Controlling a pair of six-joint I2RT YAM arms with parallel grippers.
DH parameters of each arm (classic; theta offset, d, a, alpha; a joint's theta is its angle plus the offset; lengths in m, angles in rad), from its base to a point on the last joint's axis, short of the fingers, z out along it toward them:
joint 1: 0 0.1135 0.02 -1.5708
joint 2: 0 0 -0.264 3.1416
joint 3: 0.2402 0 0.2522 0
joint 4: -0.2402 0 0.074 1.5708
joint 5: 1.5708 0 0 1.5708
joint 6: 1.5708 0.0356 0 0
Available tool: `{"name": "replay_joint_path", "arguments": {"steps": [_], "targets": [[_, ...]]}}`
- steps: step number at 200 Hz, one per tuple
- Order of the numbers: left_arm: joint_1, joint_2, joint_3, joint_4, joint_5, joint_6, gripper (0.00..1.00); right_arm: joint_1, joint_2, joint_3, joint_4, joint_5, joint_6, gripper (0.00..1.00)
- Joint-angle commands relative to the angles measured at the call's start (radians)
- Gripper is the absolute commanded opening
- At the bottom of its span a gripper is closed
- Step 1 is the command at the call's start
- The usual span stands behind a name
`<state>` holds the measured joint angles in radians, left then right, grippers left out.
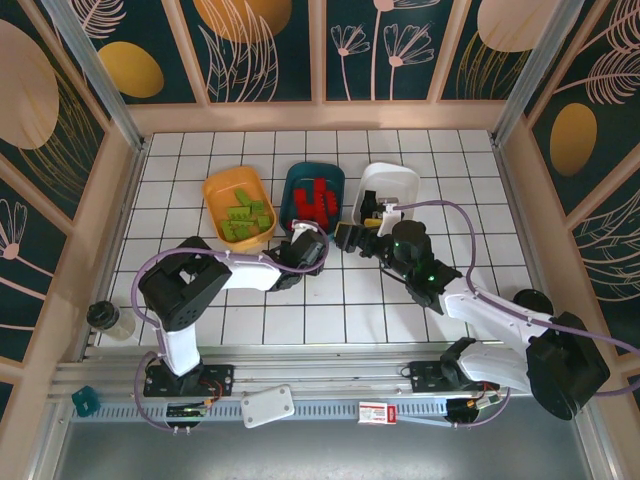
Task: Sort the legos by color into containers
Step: Pick up the lego from the center of the table, then place the lego in the container.
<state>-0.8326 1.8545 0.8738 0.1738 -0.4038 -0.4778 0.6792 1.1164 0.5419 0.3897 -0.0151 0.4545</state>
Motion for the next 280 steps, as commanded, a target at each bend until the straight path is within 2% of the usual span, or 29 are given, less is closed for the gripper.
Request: {"name": "replay_joint_path", "arguments": {"steps": [1,20,49,72,86,106,125,158,172,198,215,255,280], "targets": [[0.011,0.002,-0.011,0.012,0.012,0.0,0.62,-0.009,-0.018,-0.008,-0.02,0.026,0.001,0.9],[0.01,-0.065,-0.044,0.0,0.023,-0.022,0.54,-0.01,-0.019,-0.008,-0.023,0.026,0.001,0.9],[0.022,-0.292,-0.135,-0.001,0.02,-0.08,0.52,-0.01,-0.017,-0.02,-0.026,0.026,0.007,0.9],[0.115,-0.44,-0.183,-0.018,0.035,-0.128,0.49,-0.01,-0.008,-0.039,-0.021,0.025,0.019,0.9],[0.187,-0.491,-0.199,-0.036,0.002,-0.137,0.49,-0.009,-0.003,-0.051,-0.017,0.025,0.028,0.9],[0.293,-0.507,-0.205,-0.018,0.028,-0.152,0.49,-0.009,-0.003,-0.061,-0.018,0.023,0.036,0.9],[0.395,-0.458,-0.181,0.014,0.087,-0.17,0.48,-0.008,-0.003,-0.063,-0.034,0.026,0.033,0.9],[0.499,-0.335,-0.093,0.046,0.151,-0.189,0.49,0.0,-0.007,-0.085,-0.054,0.026,0.041,0.9],[0.523,-0.285,-0.047,0.04,0.156,-0.187,0.55,0.009,-0.007,-0.099,-0.058,0.026,0.046,0.9],[0.545,-0.232,0.013,0.027,0.181,-0.187,0.82,0.031,0.002,-0.114,-0.078,0.056,0.041,0.9],[0.544,-0.259,0.028,0.029,0.226,-0.192,0.91,0.04,0.03,-0.106,-0.091,0.064,0.028,0.9],[0.536,-0.432,-0.033,0.058,0.35,-0.222,0.98,0.068,0.193,-0.017,-0.139,0.114,-0.019,0.89],[0.491,-0.563,-0.144,0.074,0.38,-0.238,0.98,0.077,0.349,0.076,-0.17,0.136,-0.054,0.83]]}}
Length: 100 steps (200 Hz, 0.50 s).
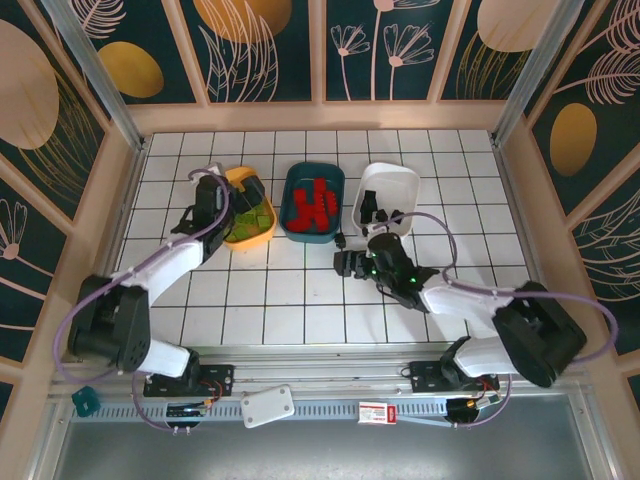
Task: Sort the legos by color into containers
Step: Place the lego in the container, then pick up the lego from the center of the table.
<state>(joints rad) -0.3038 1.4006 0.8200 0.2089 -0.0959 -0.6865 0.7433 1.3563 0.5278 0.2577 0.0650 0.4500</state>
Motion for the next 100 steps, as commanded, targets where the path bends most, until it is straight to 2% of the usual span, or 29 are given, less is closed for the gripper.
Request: {"name": "replay_joint_path", "arguments": {"steps": [1,45,100], "targets": [[-0.041,-0.114,-0.094,0.038,0.072,-0.03,0.98,0.013,0.117,0.094,-0.038,0.058,-0.05,0.83],[-0.115,-0.309,-0.312,0.051,0.074,-0.082,0.99,0.032,0.311,0.245,-0.064,0.147,-0.045,0.79],[-0.121,-0.457,-0.419,-0.013,0.077,-0.104,0.99,0.033,0.471,0.383,-0.154,0.246,-0.074,0.59]]}}
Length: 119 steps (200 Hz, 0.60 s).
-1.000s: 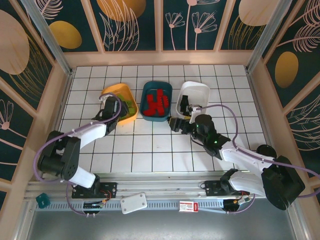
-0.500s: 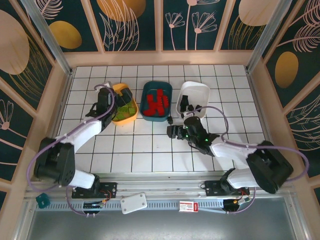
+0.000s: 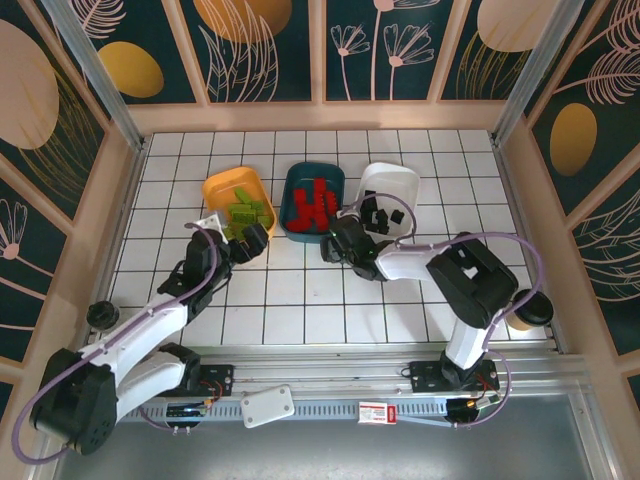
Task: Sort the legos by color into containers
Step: Pick up the lego from the center of the table.
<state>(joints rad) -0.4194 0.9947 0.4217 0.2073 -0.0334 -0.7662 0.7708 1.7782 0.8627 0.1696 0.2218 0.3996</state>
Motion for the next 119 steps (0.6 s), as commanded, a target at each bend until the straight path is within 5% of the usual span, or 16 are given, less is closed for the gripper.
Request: {"name": "replay_joint_path", "arguments": {"steps": [1,70,119], "targets": [[-0.005,-0.052,-0.022,-0.012,0.016,-0.025,0.98,0.005,0.052,0.051,-0.067,0.091,-0.024,0.58],[-0.005,-0.08,-0.057,-0.017,0.034,-0.035,0.98,0.005,0.085,0.066,-0.02,0.08,-0.113,0.3],[-0.005,-0.1,-0.049,-0.037,0.034,-0.026,0.99,0.063,-0.154,-0.112,-0.009,0.034,-0.094,0.18]]}}
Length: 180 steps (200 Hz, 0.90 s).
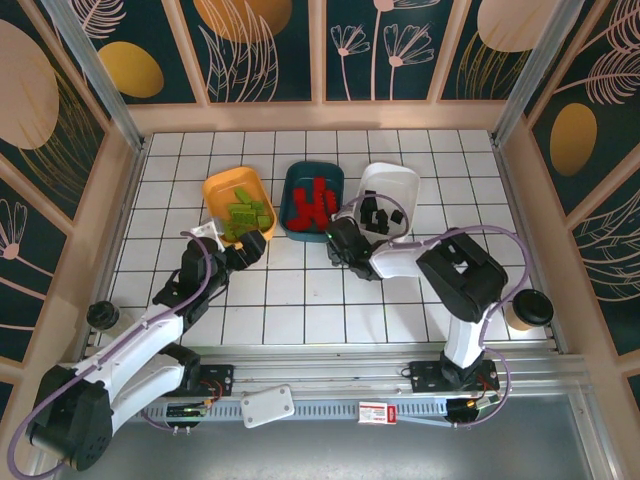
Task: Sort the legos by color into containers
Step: Pick up the lego from the center of the table, then place the lego in the container.
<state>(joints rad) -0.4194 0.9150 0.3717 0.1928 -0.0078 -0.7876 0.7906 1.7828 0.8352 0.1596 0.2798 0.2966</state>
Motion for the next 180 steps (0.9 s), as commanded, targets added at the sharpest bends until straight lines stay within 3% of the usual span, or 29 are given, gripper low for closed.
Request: {"name": "replay_joint_path", "arguments": {"steps": [1,31,50,86,111,118,126,137,146,180], "targets": [[-0.005,-0.021,0.001,-0.023,0.008,-0.004,0.99,0.043,-0.167,-0.089,0.001,-0.025,0.011,0.18],[-0.005,-0.041,0.001,-0.034,0.0,-0.001,0.99,0.043,-0.434,-0.158,-0.054,-0.019,0.027,0.16],[-0.005,-0.048,0.004,-0.044,-0.008,0.003,0.99,-0.049,-0.517,-0.141,-0.101,-0.03,0.022,0.15],[-0.005,-0.052,0.013,-0.061,-0.016,0.0,0.98,-0.277,-0.397,-0.035,-0.116,-0.08,-0.004,0.16],[-0.005,-0.067,0.021,-0.087,-0.025,-0.003,0.98,-0.367,-0.262,0.065,-0.104,-0.077,-0.01,0.18],[-0.005,-0.072,0.022,-0.095,-0.028,-0.003,0.98,-0.384,-0.228,0.095,-0.104,-0.075,-0.013,0.22],[-0.005,-0.08,0.025,-0.103,-0.033,-0.004,0.98,-0.4,-0.193,0.127,-0.102,-0.079,-0.02,0.34],[-0.005,-0.091,0.03,-0.116,-0.043,-0.006,0.99,-0.415,-0.164,0.163,-0.1,-0.073,-0.031,0.61],[-0.005,-0.098,0.035,-0.128,-0.055,-0.007,0.99,-0.419,-0.162,0.18,-0.095,-0.066,-0.039,0.74],[-0.005,-0.117,0.074,-0.164,-0.125,-0.019,0.99,-0.413,-0.314,0.134,-0.043,-0.086,-0.017,0.85]]}}
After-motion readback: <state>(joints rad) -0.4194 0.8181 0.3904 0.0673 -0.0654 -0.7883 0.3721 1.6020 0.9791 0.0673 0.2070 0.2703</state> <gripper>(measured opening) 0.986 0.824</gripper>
